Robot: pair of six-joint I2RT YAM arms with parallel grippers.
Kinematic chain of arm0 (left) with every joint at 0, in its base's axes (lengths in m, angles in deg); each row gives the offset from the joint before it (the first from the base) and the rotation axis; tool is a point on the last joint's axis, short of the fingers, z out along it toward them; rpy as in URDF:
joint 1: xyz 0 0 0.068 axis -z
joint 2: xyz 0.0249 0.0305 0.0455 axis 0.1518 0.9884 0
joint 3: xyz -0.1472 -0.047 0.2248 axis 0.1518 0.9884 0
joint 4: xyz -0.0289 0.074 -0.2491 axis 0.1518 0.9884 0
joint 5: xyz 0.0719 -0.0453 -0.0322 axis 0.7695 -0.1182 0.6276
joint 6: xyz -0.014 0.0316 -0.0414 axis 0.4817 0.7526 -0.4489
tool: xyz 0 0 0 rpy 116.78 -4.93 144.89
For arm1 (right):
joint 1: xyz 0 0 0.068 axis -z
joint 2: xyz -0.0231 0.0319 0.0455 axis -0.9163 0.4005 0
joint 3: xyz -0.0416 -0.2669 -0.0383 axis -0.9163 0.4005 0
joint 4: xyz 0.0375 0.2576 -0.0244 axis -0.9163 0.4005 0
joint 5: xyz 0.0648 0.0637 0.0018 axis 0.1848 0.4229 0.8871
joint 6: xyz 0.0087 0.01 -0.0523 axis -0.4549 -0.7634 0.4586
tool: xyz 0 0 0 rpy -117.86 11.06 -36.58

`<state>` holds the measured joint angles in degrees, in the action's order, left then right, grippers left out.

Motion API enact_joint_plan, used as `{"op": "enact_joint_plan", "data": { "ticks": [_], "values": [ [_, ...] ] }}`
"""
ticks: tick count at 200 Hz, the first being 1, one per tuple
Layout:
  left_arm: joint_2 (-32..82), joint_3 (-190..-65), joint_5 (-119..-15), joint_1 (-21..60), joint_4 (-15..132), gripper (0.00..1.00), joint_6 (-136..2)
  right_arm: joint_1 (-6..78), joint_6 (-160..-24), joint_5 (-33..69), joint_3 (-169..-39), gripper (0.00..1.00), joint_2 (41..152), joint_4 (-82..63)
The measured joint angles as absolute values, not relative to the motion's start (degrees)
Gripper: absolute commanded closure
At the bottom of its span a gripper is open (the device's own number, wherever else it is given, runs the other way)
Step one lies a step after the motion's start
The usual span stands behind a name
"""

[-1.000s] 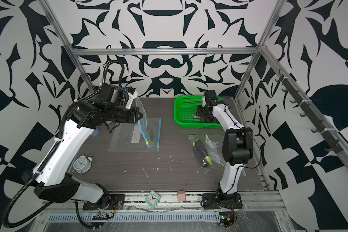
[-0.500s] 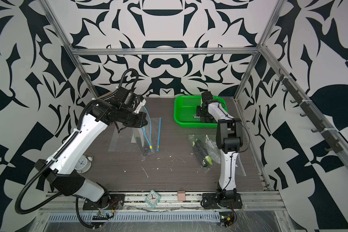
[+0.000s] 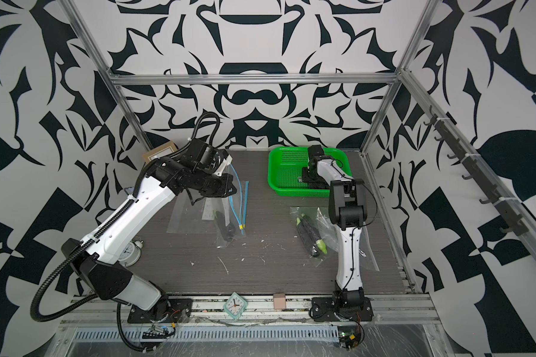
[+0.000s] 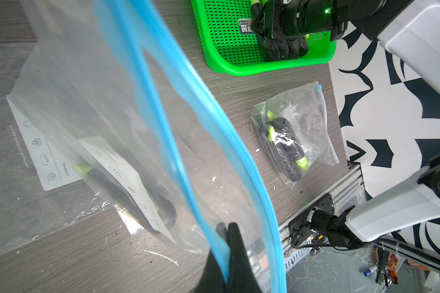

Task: Place the eggplant in a zip-top bag and seal the zipper
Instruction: Pick up the eggplant from the basket, then place the eggplant in the zipper food storage bag.

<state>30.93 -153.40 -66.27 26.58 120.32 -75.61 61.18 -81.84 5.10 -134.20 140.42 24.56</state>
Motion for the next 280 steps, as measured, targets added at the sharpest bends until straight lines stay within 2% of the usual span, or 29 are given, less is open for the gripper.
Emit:
{"op": "enact_joint_plan", "data": {
  "ticks": [46, 119, 152, 171, 210, 235, 280],
  "values": [
    [31.0, -152.4, -66.7, 26.6, 118.9, 1.00, -75.9, 61.2, -83.0, 6.8, -132.3, 0.82, 138.5, 23.2],
    [30.9, -146.7, -68.2, 26.6, 113.1, 1.00, -79.0, 61.2, -85.9, 14.7, -123.9, 0.87, 119.3, 19.0],
    [30.9, -145.0, -68.7, 26.6, 109.2, 1.00, -81.6, 60.1, -90.1, 20.4, -114.7, 0.88, 107.2, 14.9],
    [30.9, -144.4, -68.8, 26.6, 107.3, 1.00, -83.3, 56.6, -93.5, 22.7, -109.3, 0.89, 99.2, 12.1],
    [30.9, -144.4, -68.8, 26.6, 105.4, 1.00, -85.3, 42.2, -101.4, 24.7, -101.9, 0.90, 86.4, 1.3],
    [30.9, -144.5, -68.3, 26.8, 105.4, 1.00, -85.8, 35.6, -105.3, 24.1, -99.6, 0.90, 84.9, -6.4],
    [30.9, -144.5, -67.1, 27.2, 105.4, 1.00, -86.8, 30.2, -109.3, 19.9, -95.8, 0.91, 88.9, -16.4]
  ]
}}
